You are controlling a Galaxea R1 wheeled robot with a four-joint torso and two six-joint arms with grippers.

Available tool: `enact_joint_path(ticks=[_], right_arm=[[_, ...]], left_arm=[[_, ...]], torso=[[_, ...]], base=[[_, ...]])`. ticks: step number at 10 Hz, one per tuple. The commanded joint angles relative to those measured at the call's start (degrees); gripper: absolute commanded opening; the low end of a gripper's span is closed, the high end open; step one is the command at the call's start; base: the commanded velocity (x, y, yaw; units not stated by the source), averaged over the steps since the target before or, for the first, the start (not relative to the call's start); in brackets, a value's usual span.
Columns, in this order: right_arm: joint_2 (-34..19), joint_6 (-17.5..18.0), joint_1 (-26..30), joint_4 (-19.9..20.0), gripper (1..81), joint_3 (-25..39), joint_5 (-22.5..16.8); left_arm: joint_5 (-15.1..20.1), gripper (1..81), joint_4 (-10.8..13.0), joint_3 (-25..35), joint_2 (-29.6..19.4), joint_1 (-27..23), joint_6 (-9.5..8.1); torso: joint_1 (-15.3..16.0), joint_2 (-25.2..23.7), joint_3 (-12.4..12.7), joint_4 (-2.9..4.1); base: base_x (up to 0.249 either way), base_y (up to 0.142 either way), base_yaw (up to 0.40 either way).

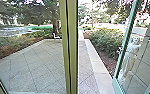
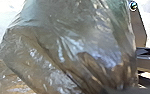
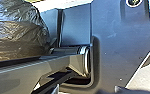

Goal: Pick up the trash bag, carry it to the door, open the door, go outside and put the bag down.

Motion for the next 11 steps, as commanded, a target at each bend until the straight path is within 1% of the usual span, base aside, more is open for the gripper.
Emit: enact_joint_path(ticks=[1,6,11], right_arm=[[0.4,-0.1,2.1,-0.3,81.1,0.3,-3.3],[0.4,-0.1,1.9,-0.3,81.1,0.3,-3.3],[0.6,-0.3,2.0,-0.8,81.1,0.3,-3.4]], left_arm=[[3.2,1.0,0.6,0.1,0.0,-2.8,0.24],[3.2,1.0,0.6,0.1,0.0,-2.8,0.24],[3.2,1.0,0.6,0.1,0.1,-2.8,0.24]], torso=[[0.0,0.0,0.0,0.00],[0.0,0.0,0.0,0.00],[0.0,0.0,0.0,0.00]], base=[[0.000,-0.087,0.000],[0.000,-0.092,0.000],[0.000,-0.109,0.000]])
